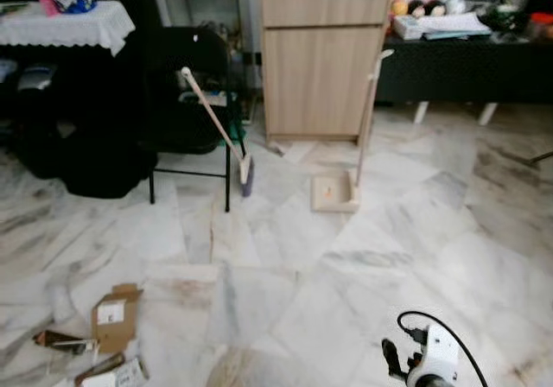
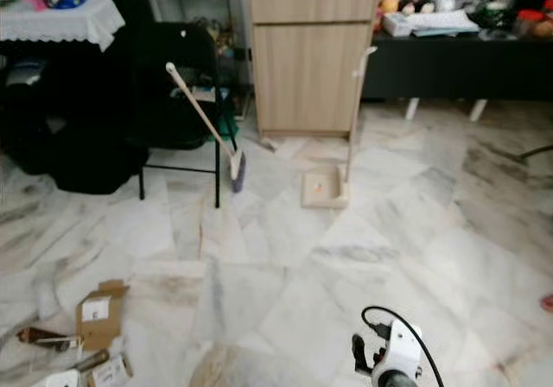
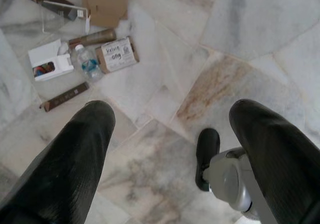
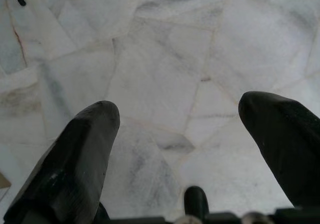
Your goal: Sweep floor
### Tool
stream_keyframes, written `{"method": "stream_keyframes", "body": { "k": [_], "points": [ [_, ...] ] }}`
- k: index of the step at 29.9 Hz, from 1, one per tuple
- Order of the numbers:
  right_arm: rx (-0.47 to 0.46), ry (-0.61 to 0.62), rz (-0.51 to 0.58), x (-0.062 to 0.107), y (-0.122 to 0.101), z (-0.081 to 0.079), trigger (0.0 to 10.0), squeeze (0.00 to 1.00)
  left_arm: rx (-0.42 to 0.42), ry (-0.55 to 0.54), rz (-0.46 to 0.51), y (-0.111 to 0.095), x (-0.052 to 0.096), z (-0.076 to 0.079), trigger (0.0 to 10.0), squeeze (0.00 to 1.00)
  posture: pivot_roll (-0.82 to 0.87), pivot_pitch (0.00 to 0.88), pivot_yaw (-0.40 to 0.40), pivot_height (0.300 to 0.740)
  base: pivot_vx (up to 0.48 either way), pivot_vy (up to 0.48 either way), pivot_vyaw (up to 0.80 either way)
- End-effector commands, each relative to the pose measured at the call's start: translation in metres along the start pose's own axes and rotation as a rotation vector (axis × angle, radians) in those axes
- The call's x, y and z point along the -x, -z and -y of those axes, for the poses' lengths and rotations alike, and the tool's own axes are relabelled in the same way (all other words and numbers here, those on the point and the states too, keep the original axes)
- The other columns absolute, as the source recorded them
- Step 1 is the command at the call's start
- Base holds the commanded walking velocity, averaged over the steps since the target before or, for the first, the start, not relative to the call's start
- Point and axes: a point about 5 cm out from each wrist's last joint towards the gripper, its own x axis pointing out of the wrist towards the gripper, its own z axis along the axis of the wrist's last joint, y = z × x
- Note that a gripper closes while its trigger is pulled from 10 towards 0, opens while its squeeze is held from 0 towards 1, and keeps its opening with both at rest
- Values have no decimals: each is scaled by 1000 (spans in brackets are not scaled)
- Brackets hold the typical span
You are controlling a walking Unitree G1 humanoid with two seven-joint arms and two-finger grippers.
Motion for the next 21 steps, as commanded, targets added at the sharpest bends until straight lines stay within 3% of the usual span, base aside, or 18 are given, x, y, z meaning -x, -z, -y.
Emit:
{"method": "stream_keyframes", "body": {
  "k": [1,12,16,21],
  "points": [
    [-9,-1,19,-1,-4,-2,10000,0,-4,5,-12,1,0,1,10000,0,11,0,41,740,319,0,0],
    [-10,12,27,-2,-8,0,10000,0,-12,14,-16,2,0,1,10000,0,6,0,38,740,319,0,0],
    [-12,16,24,-2,-8,0,10000,0,-17,16,-18,2,0,1,10000,0,3,0,36,740,322,0,-800],
    [-7,17,31,-2,-9,2,10000,0,-20,21,-14,0,-1,2,10000,0,3,0,36,740,319,0,0]
  ]
}}
